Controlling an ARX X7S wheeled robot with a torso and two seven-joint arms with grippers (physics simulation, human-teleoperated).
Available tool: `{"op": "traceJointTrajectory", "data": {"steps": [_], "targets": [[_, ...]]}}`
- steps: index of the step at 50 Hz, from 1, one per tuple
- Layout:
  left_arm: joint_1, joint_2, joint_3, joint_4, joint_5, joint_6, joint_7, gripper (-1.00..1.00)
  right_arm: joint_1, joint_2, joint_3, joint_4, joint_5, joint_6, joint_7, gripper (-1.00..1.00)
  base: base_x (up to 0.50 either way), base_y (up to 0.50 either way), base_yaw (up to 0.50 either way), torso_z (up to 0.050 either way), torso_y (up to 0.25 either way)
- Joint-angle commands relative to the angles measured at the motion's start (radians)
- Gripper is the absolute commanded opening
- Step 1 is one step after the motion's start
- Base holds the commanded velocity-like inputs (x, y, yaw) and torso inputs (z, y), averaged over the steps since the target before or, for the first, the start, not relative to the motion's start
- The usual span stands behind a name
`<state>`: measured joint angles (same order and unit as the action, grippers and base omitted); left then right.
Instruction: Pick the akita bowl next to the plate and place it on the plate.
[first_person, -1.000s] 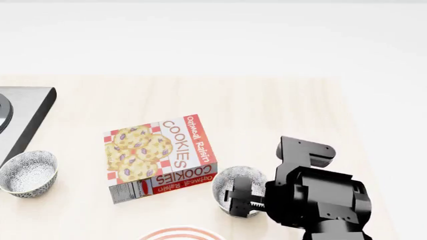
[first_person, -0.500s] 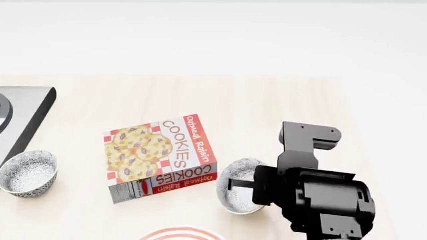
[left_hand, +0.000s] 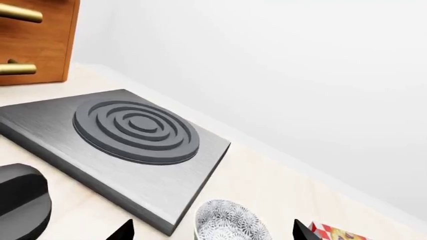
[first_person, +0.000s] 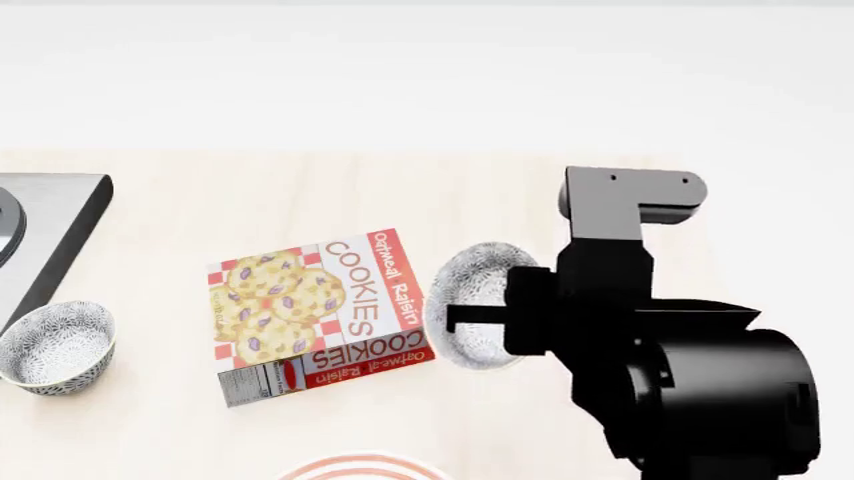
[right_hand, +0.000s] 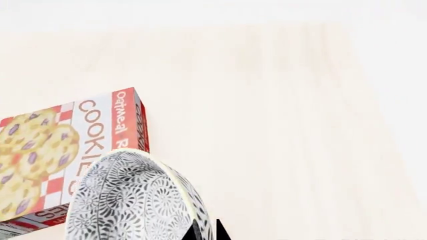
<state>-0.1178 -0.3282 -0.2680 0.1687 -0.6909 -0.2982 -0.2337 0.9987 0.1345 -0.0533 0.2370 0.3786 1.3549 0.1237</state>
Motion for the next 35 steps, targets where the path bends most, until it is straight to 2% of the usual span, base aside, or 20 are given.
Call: {"op": "traceJointTrajectory", "data": {"steps": [1,2,4,7,13,35], "targets": [[0.002,-0.002,0.002,0.003,-0.001,0.001,-0.003,1.0,0.021,-0.014,0.088,-0.193,0.074,0.205,0.044,-1.0,0.0,0.0,0.0,0.0,0.0],[0.002,-0.002,0.003,0.002,-0.001,0.002,-0.003,1.0,0.022,-0.012,0.088,-0.199,0.083,0.208,0.048,-1.0,0.0,0.0,0.0,0.0,0.0],[0.002,-0.004,0.002,0.007,-0.005,-0.002,-0.008,1.0,0.032,0.008,0.106,-0.181,0.216,0.215,0.137,-1.0,0.0,0.0,0.0,0.0,0.0],[0.003,-0.004,0.002,0.007,-0.004,0.0,-0.007,1.0,0.042,0.07,0.089,-0.132,0.535,0.214,0.352,-1.0,0.0,0.0,0.0,0.0,0.0],[0.004,-0.005,0.003,0.007,-0.005,0.001,-0.008,1.0,0.036,0.106,0.069,-0.1,0.792,0.211,0.504,-1.0,0.0,0.0,0.0,0.0,0.0],[0.005,-0.009,0.004,0.008,-0.013,0.001,-0.013,1.0,-0.048,0.129,0.044,-0.075,1.115,0.185,0.642,-1.0,0.0,0.0,0.0,0.0,0.0]]}}
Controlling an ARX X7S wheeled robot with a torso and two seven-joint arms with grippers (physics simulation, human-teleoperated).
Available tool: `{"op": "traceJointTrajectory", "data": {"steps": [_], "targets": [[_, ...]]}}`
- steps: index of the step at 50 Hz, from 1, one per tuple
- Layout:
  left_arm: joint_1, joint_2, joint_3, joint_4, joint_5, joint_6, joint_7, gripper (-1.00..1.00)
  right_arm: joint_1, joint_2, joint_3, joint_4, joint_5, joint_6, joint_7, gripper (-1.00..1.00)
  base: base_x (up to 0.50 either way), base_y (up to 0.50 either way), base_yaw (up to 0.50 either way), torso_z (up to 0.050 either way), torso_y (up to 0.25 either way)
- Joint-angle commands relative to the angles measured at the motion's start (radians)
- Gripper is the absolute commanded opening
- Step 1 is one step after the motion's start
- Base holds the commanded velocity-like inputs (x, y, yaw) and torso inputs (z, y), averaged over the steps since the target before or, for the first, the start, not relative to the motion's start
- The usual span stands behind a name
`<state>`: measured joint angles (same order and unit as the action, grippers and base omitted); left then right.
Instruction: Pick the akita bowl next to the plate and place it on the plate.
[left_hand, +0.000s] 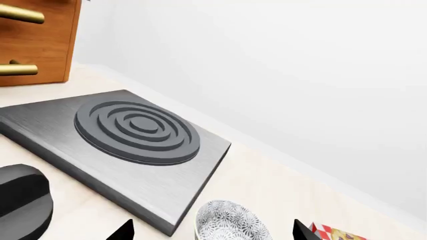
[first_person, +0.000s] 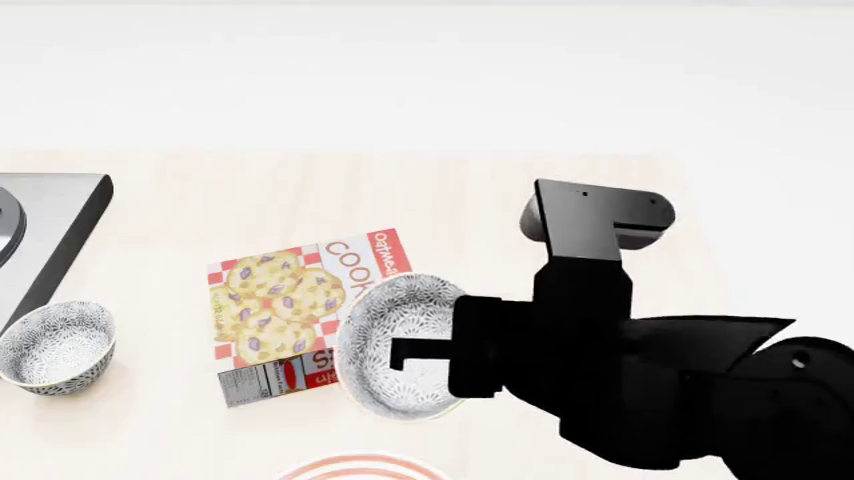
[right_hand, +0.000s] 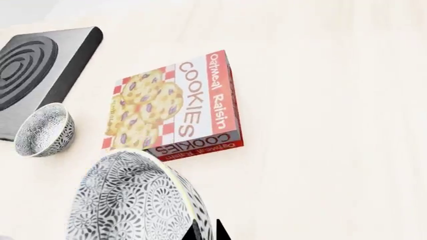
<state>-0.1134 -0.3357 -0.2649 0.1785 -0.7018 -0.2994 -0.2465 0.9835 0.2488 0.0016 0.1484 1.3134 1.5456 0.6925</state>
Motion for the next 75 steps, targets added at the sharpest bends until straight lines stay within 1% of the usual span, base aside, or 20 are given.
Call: {"op": "traceJointTrajectory", "data": {"steps": [1,4,13,18,31,47,63,67,71,75], "targets": [[0.0,-0.002,0.002,-0.004,-0.002,0.003,0.0,1.0,-0.034,0.015,-0.013,0.016,0.19,-0.007,0.077,-1.0,0.0,0.0,0.0,0.0,0.0],[-0.001,-0.001,0.003,-0.007,-0.001,0.005,0.001,1.0,-0.042,0.017,-0.022,0.029,0.236,-0.004,0.097,-1.0,0.0,0.0,0.0,0.0,0.0],[-0.002,0.0,0.006,-0.016,0.001,0.013,0.004,1.0,-0.065,0.032,-0.066,0.036,0.251,-0.029,0.071,-1.0,0.0,0.0,0.0,0.0,0.0],[-0.004,0.001,0.008,-0.021,0.002,0.017,0.005,1.0,-0.086,0.038,-0.097,0.03,0.217,-0.057,0.017,-1.0,0.0,0.0,0.0,0.0,0.0],[-0.001,-0.004,0.009,-0.009,-0.004,0.011,-0.004,1.0,-0.124,0.046,-0.146,0.011,0.235,-0.062,-0.025,-1.0,0.0,0.0,0.0,0.0,0.001],[-0.002,-0.004,0.012,-0.024,-0.001,0.023,0.003,1.0,-0.165,0.067,-0.181,-0.002,0.289,-0.066,-0.019,-1.0,0.0,0.0,0.0,0.0,0.0],[0.0,-0.01,0.014,-0.007,-0.01,0.014,-0.01,1.0,-0.191,0.087,-0.231,-0.005,0.282,-0.082,-0.06,-1.0,0.0,0.0,0.0,0.0,0.001],[-0.004,-0.006,0.017,-0.034,-0.001,0.033,0.006,1.0,-0.188,0.085,-0.244,0.002,0.285,-0.084,-0.062,-1.0,0.0,0.0,0.0,0.0,0.0],[-0.003,-0.006,0.017,-0.032,-0.002,0.033,0.004,1.0,-0.19,0.09,-0.263,0.004,0.252,-0.102,-0.099,-1.0,0.0,0.0,0.0,0.0,0.0],[-0.002,-0.007,0.018,-0.03,-0.003,0.032,0.003,1.0,-0.192,0.09,-0.271,0.003,0.252,-0.11,-0.104,-1.0,0.0,0.0,0.0,0.0,0.0]]}}
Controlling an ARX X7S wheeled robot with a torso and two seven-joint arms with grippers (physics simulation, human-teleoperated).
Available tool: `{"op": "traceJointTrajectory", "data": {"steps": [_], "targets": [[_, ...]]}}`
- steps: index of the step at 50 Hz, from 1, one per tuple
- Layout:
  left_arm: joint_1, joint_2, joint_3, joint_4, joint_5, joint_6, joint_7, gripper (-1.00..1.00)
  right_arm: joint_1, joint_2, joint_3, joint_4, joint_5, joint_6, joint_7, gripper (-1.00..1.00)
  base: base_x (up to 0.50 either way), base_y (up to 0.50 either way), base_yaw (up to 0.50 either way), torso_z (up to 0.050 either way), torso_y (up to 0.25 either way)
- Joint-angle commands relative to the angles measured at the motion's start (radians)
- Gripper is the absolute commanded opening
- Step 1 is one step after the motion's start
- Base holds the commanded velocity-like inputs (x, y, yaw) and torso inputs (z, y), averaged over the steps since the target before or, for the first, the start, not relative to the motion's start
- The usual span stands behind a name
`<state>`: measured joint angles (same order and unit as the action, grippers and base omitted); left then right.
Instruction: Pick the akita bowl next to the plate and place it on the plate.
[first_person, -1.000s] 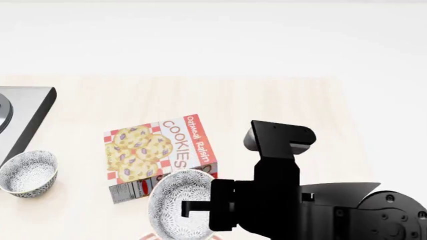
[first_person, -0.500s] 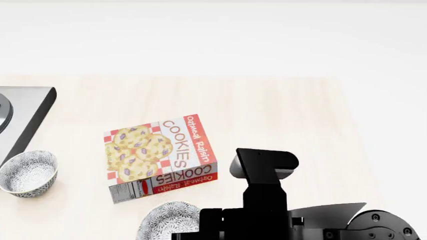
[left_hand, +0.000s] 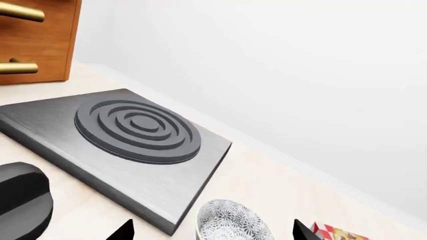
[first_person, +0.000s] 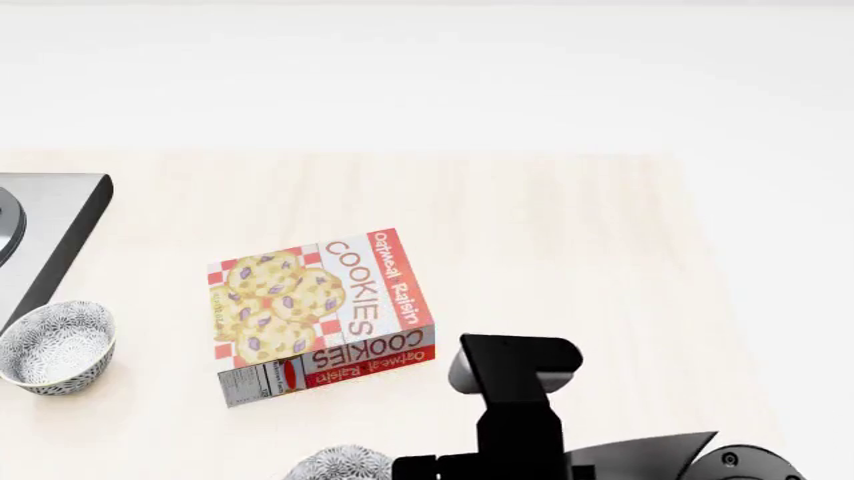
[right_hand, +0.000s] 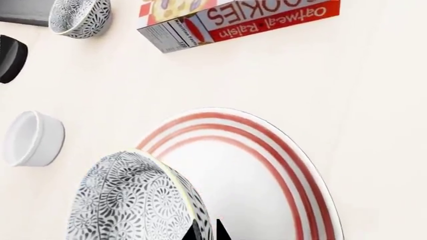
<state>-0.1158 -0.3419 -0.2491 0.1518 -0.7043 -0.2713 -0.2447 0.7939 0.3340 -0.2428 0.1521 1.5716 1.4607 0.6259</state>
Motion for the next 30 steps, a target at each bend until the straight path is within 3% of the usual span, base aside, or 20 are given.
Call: {"op": "traceJointTrajectory", "data": {"steps": [1,30], "targets": [[0.0,0.0,0.002,-0.005,0.0,0.006,0.002,1.0,-0.001,0.005,-0.031,0.001,-0.013,-0.028,-0.045,-1.0,0.0,0.0,0.0,0.0,0.0],[0.004,-0.006,0.005,0.004,-0.009,0.004,-0.007,1.0,-0.008,0.026,-0.108,0.019,-0.097,-0.092,-0.126,-1.0,0.0,0.0,0.0,0.0,0.0]]}}
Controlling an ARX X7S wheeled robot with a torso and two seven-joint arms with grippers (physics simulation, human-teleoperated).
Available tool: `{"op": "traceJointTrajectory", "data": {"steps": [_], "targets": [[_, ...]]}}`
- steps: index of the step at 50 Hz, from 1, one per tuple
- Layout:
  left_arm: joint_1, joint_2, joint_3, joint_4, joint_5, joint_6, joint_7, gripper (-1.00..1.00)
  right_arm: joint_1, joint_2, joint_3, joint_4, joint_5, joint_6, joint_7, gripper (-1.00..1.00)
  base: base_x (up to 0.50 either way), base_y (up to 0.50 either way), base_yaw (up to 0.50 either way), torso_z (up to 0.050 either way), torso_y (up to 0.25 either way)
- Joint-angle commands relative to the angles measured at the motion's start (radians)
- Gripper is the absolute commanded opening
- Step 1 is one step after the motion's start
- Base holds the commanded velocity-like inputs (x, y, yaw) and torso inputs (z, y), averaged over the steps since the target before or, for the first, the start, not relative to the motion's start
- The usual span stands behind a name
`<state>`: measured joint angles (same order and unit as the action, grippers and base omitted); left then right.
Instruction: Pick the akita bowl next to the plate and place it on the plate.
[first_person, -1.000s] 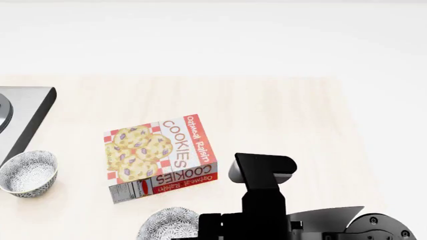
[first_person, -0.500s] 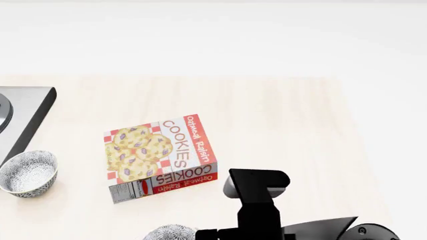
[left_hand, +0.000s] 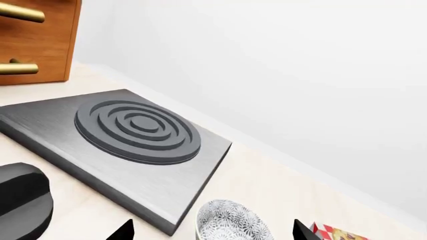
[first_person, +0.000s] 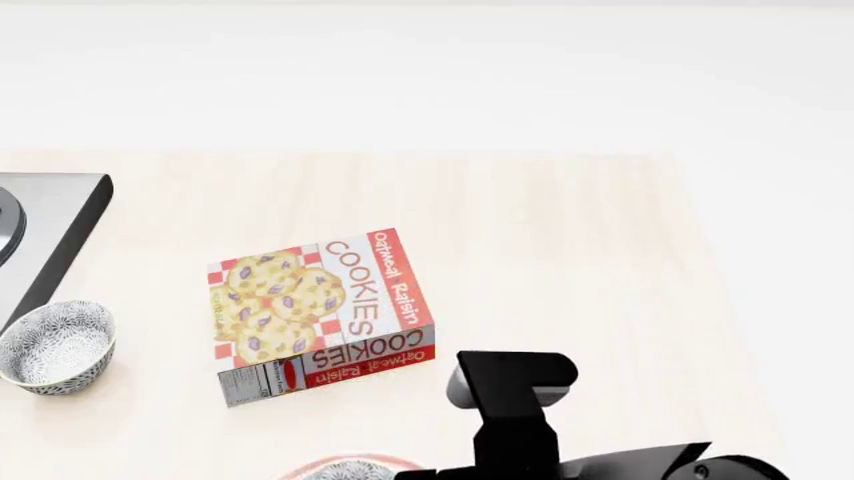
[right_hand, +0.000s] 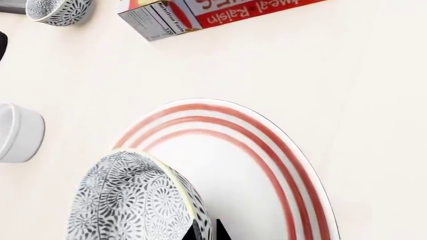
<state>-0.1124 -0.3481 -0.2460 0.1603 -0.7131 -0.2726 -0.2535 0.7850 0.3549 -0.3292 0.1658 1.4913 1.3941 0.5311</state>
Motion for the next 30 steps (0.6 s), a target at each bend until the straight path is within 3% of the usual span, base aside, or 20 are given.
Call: {"op": "traceJointTrajectory", "data": {"steps": [1,30], "targets": [[0.001,-0.001,0.001,0.0,-0.002,0.002,-0.001,1.0,0.0,0.006,-0.022,0.005,-0.017,-0.026,-0.032,-1.0,0.0,0.0,0.0,0.0,0.0],[-0.002,-0.003,0.009,-0.014,0.0,0.014,0.001,1.0,0.002,0.008,-0.091,0.042,-0.085,-0.076,-0.098,-1.0,0.0,0.0,0.0,0.0,0.0]]}}
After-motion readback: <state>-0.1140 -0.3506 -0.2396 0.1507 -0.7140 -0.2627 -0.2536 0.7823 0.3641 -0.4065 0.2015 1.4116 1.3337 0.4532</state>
